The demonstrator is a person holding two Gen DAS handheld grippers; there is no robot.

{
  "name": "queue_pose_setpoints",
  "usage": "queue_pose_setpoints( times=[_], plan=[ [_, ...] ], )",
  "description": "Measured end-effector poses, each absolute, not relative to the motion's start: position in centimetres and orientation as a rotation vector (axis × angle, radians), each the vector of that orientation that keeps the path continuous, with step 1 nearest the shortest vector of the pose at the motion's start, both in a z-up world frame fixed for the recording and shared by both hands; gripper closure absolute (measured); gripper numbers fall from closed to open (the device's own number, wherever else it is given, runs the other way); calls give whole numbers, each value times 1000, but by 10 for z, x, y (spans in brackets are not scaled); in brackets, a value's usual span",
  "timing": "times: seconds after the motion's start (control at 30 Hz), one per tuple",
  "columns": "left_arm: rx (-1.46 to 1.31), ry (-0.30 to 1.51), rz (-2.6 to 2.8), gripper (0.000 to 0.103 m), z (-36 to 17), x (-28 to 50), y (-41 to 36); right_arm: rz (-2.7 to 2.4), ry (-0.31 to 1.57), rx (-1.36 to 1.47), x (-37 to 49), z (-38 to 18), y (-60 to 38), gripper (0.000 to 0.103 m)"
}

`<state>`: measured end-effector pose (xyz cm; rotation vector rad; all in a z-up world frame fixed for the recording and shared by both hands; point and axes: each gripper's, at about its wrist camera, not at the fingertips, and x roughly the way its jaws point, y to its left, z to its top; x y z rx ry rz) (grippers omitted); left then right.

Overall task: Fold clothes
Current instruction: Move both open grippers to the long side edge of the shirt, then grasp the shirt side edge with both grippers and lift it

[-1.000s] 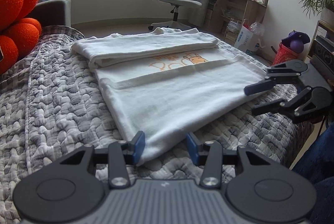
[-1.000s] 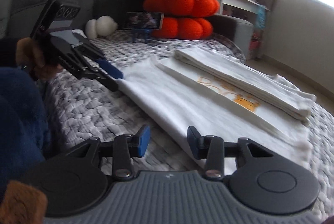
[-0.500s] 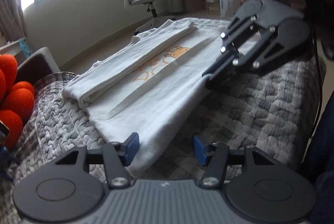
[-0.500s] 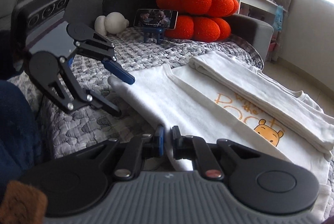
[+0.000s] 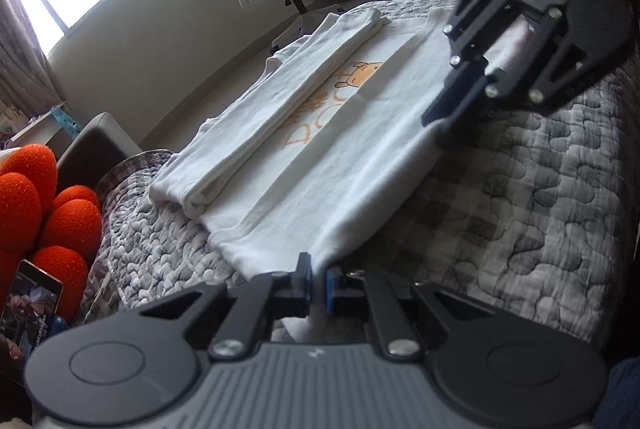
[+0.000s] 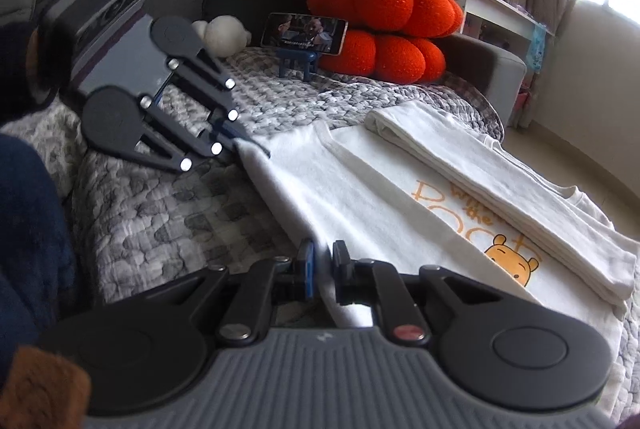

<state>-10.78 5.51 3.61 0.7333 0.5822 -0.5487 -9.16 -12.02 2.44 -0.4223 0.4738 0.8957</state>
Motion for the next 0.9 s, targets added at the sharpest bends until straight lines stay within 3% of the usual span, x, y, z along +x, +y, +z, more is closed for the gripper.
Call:
queue_pose_setpoints(
  times=[0.03, 0.1, 0.2, 0.27, 0.57, 0.7, 0.9],
  plan=[
    [714, 589, -546, 96, 38, -106, 56, 891, 471, -446, -95, 22, -120, 81],
    [669, 607, -543, 96, 41, -103, 58, 876, 468, -488, -99, 18, -122, 68],
    [605, 629, -538, 97, 45, -97, 61, 820, 442, -570, -105, 11, -128, 67],
    [592, 630, -532, 97, 46, -97, 63, 792, 448, -567, -108, 11, -143, 75],
    [597, 635, -519, 97, 43, -99, 66, 596, 432, -707, -118, 3, -214, 77],
    [619, 625, -503, 97, 40, -100, 65, 546, 429, -782, -118, -2, -224, 89],
    [681, 602, -484, 96, 29, -105, 62, 532, 408, -858, -119, -9, -225, 93]
  ],
)
